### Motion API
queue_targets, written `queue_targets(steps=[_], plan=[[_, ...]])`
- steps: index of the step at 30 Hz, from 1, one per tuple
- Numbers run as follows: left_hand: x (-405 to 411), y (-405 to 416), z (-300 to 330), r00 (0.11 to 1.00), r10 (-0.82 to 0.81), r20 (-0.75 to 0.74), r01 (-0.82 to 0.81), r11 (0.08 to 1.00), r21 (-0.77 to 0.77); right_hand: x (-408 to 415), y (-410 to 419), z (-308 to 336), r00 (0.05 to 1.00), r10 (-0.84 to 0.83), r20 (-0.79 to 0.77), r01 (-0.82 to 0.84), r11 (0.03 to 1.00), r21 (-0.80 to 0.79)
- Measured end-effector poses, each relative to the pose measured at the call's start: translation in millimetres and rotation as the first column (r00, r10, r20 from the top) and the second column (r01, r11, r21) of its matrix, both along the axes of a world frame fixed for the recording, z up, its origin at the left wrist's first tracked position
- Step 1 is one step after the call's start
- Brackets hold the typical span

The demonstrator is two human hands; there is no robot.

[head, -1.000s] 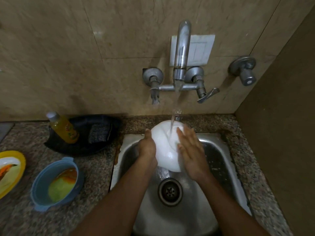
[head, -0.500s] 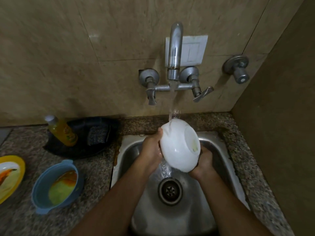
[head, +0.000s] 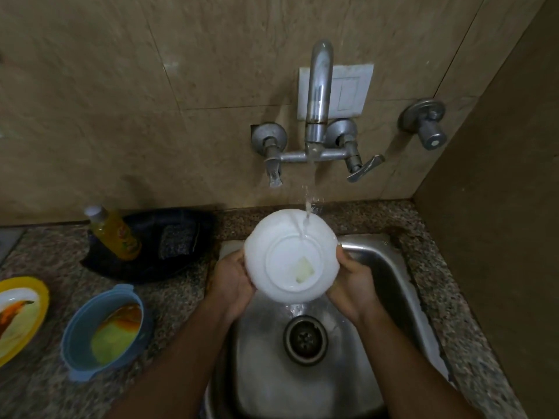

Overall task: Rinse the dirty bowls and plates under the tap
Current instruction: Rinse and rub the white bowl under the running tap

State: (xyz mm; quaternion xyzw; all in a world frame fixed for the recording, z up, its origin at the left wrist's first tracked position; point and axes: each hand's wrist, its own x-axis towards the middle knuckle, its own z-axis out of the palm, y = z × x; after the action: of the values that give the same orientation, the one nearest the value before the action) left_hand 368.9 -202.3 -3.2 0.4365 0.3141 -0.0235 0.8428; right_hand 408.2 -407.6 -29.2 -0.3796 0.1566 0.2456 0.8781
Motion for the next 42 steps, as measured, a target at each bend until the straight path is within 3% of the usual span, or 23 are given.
queue_targets(steps=[6,9,11,14,17,19,21,23,27,29,33,37,42], plan=[[-2,-3,-3,1.000,0.010,0.015,-0.009,0.999,-0.053,-7,-11,0,0.969,0.165,0.186,-0.143,0.982,-0.125],[3,0,1,0.977,-0.146,-0.154,0.140,0.989,-0.049,-7,-17,1,0.961,0.165,0.222,-0.120,0.972,-0.201],[10,5,1,0.939,-0.244,-0.241,0.229,0.969,-0.089,-5,-22,4,0.907,0.269,0.323,-0.127,0.908,-0.399],[19,13,1,0.931,-0.282,-0.231,0.269,0.959,-0.086,-7,-33,14,0.811,0.424,0.404,-0.110,0.788,-0.606],[21,11,-10,0.956,-0.263,-0.130,0.250,0.962,-0.106,-11,-41,11,0.778,0.416,0.471,-0.053,0.791,-0.610],[21,7,-16,0.967,-0.252,-0.032,0.250,0.965,-0.075,-13,-40,7,0.895,0.206,0.396,-0.006,0.893,-0.450],[24,2,-17,0.960,-0.272,0.061,0.276,0.959,-0.065,-16,-32,10,0.977,0.127,0.172,-0.063,0.939,-0.338],[26,-4,-15,0.932,-0.332,0.147,0.338,0.941,-0.021,-19,-24,15,0.980,0.192,0.045,-0.165,0.925,-0.342],[26,-9,-9,0.851,-0.474,0.227,0.472,0.879,0.067,-26,-29,13,0.997,0.068,0.031,-0.046,0.881,-0.470],[24,-6,-5,0.845,-0.499,0.194,0.496,0.866,0.068,-30,-31,11,0.995,0.066,0.070,-0.022,0.866,-0.500],[21,1,-9,0.911,-0.411,-0.012,0.410,0.905,0.115,-30,-22,12,0.981,0.154,0.119,-0.057,0.812,-0.581],[22,-5,-9,0.868,-0.460,-0.186,0.495,0.832,0.251,-25,-21,15,0.992,0.010,0.127,0.073,0.773,-0.630],[18,-1,-6,0.914,-0.361,-0.183,0.398,0.884,0.245,-14,-20,22,0.972,0.185,0.144,-0.032,0.713,-0.700]])
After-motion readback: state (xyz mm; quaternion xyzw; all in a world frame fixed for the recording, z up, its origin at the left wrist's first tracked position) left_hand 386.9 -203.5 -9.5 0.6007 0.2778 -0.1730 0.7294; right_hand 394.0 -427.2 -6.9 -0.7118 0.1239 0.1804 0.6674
